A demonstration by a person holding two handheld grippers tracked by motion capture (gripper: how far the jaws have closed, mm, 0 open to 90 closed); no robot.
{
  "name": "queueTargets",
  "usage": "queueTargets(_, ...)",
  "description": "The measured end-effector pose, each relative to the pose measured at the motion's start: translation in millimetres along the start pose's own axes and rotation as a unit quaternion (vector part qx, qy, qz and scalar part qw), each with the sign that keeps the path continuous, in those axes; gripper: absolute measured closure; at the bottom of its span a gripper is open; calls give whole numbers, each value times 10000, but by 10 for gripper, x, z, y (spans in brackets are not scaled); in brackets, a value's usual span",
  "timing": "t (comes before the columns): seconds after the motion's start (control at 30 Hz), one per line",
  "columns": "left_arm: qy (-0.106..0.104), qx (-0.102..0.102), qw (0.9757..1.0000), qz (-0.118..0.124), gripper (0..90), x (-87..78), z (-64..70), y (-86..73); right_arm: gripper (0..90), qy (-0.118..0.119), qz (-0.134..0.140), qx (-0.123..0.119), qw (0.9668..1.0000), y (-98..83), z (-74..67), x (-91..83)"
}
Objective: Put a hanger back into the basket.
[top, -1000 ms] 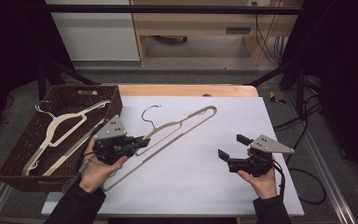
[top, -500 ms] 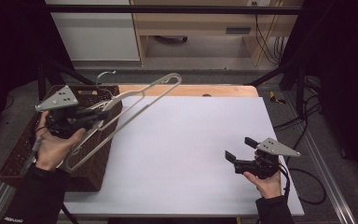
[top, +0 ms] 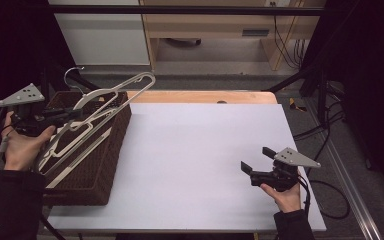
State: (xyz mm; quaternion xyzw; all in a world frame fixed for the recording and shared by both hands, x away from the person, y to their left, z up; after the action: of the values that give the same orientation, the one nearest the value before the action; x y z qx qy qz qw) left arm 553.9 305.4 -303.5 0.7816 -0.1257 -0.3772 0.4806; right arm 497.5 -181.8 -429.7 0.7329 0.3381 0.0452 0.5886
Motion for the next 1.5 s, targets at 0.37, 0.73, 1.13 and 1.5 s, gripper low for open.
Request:
queueTargets(0.37,92,-210,9995,-236,862,-5,-275,-385,73,-2,-36,21,10000,-13,-1,12)
queueTargets(0.73,226,-509,9978,-361,863,-104,-499,-760,73,-11,-88,24,10000,-40,0,42)
queueTargets(1.13,295,-678,9954,-610,863,-142,-567,-1063,70,-24,-112,25,9999,-53,1,57)
queueTargets(1.5,93,-1060,9900,-923,861,164,-347,-1367,67,5,-148,24,9999,-64,-5,59)
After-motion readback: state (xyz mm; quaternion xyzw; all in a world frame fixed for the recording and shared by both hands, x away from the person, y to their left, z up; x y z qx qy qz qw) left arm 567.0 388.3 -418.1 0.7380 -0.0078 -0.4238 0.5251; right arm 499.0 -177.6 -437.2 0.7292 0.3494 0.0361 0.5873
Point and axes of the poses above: each handheld gripper's, and its own axes: x roughly forward along the jaws, y roughly out of its top, z roughly to its right, the point moved 10 cm from there along x, roughly forward along the jaws, and after that the axes turned 13 degrees about x, right-handed, at the moved point
